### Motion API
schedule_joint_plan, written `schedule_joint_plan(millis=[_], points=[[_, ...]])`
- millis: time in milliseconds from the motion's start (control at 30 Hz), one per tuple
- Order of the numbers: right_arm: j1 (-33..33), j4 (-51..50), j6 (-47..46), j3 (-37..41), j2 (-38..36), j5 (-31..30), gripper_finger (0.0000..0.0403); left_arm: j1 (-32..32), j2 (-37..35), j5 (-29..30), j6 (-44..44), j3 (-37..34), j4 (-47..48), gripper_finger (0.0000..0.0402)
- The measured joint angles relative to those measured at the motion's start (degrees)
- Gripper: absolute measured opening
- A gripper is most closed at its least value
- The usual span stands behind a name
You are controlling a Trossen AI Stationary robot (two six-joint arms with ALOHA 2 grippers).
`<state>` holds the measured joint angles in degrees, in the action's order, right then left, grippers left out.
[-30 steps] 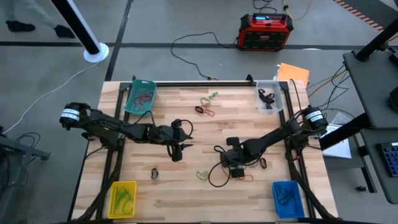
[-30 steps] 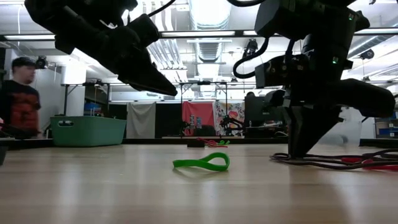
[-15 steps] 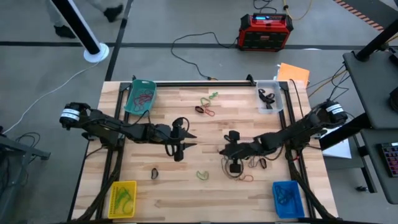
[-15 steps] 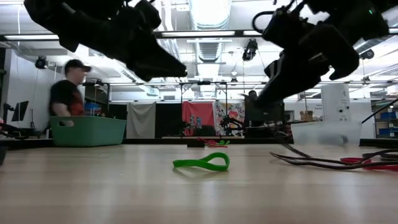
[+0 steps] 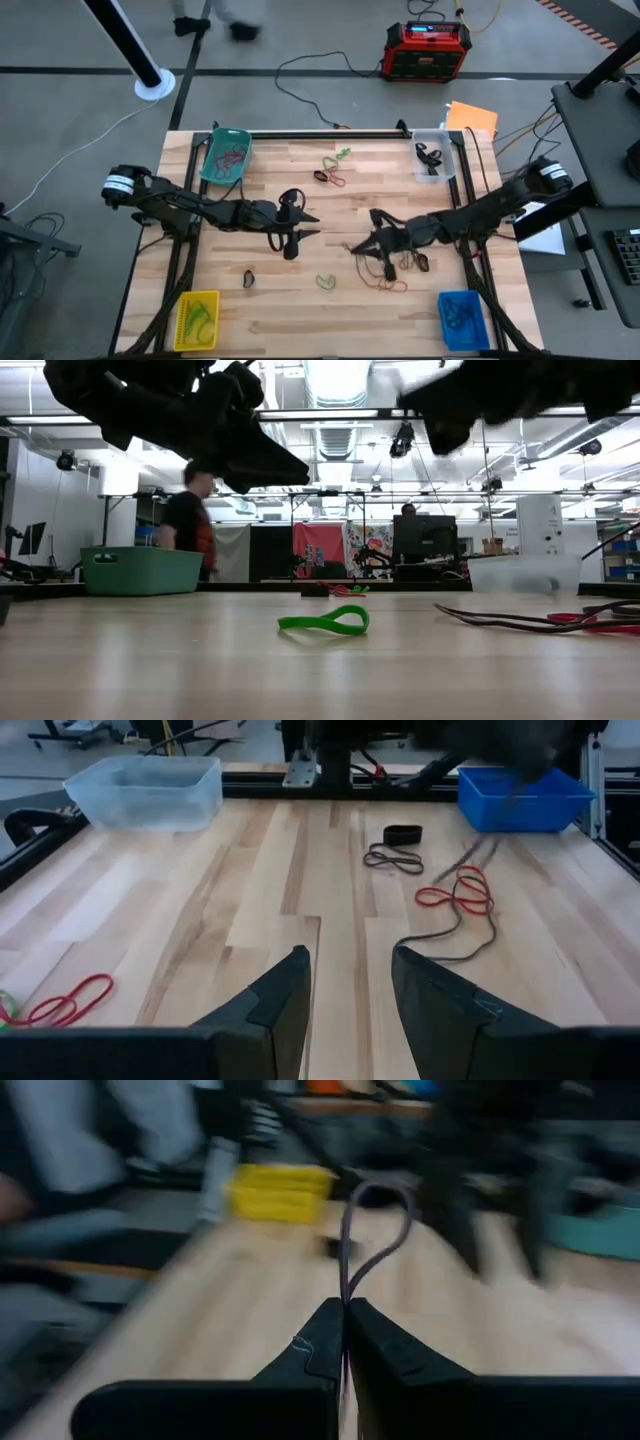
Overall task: Sort rubber bands into baskets
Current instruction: Put the violet rubber band into the blue bin
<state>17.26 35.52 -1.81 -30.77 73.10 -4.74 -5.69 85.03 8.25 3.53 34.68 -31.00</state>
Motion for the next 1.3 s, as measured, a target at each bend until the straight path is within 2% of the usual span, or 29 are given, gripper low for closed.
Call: schedule_joint_plan(millis=[67,200,300,567,767,867,967,1100,1300], points=[[0.1,-2.5,-2.5,-1.4,-2.0,6.0,0.0009,0.0,0.0,0.0,0.0,0.0,0.1,0.0128],[0.3,-14.6,-15.0,-5.4,-5.5,17.7,0.0009,0.0,0.0,0.1,0.0,0.0,0.4,0.0128],[2.3,-27.3,-25.9,-9.7,-6.6,21.4,0.0009,0.0,0.0,0.2,0.0,0.0,0.4,0.0128],[12.8,-58.5,-51.3,-24.5,-6.1,21.7,0.0009,0.1,0.0,0.2,-1.7,0.0,0.5,0.0128],[21.3,-80.4,-69.4,-35.9,-4.7,13.6,0.0009,0.1,0.0,0.2,-2.8,0.4,0.5,0.0128],[25.6,-88.7,-77.9,-39.3,-3.5,12.0,0.0009,0.1,0.0,0.2,-3.5,1.1,0.5,0.0128],[29.6,-93.4,-85.6,-39.5,-2.7,11.9,0.0009,0.1,0.0,0.2,-4.7,2.1,0.5,0.0128],[34.1,-93.9,-93.1,-37.8,-1.7,13.6,0.0009,0.1,0.0,0.2,-6.1,3.3,0.5,0.0128],[38.3,-93.6,-104.7,-34.2,0.5,20.8,0.0009,0.1,0.0,0.2,-6.3,4.1,0.6,0.0128]])
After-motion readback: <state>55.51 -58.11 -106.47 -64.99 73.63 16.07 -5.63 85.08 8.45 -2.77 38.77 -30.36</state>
